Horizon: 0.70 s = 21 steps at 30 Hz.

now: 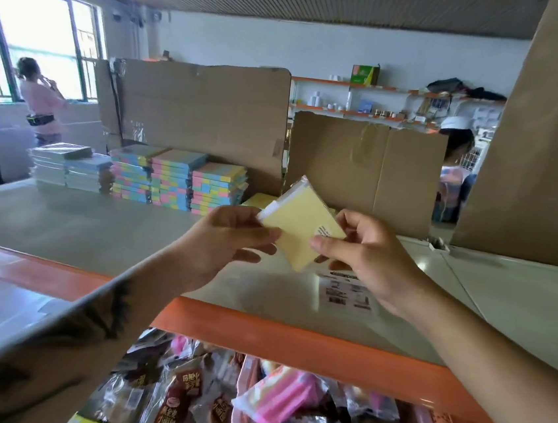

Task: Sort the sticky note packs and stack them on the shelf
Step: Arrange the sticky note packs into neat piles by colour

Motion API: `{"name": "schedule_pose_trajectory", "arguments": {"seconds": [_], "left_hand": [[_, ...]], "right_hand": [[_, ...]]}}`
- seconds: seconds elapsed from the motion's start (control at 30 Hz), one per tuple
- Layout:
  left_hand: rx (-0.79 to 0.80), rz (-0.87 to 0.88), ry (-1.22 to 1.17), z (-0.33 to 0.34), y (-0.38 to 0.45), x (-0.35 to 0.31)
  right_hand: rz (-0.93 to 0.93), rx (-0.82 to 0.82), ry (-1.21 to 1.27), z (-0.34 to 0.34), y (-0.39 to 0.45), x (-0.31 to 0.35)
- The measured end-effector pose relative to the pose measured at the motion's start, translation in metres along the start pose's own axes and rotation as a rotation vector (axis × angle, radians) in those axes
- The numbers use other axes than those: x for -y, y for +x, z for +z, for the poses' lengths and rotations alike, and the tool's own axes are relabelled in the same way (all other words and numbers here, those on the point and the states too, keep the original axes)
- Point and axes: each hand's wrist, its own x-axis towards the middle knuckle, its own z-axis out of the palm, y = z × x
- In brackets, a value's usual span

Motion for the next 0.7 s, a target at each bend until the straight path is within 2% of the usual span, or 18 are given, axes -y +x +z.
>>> {"name": "schedule_pose_trajectory", "arguments": {"seconds": [0.2,0.27,0.37,0.43,0.6,0.7], "left_hand": [[-0.047,0.047,-0.198,0.012,0.003,-0.008],[-0.066,0.052,-0.154,0.016,0.005,-0.007],[-0.089,0.027,-0.057,0.017,0.009,-0.001],[-0.057,0.022,0.019,0.018,0.010,0.002],[0.042,0.065,0.159,0.024,0.010,0.003],[0.070,0.046,0.172,0.022,0.011,0.001]], "right_hand": [[-0.032,0.040,-0.241,-0.011,-0.004,-0.001],[-0.084,0.001,-0.315,-0.017,-0.005,-0.002],[-0.371,-0.003,-0.635,-0.024,-0.006,-0.009],[-0.497,0.035,-0.776,-0.025,-0.005,-0.013],[-0.671,0.091,-0.882,-0.020,0.003,-0.012],[-0.701,0.122,-0.891,-0.019,0.005,-0.013]]}}
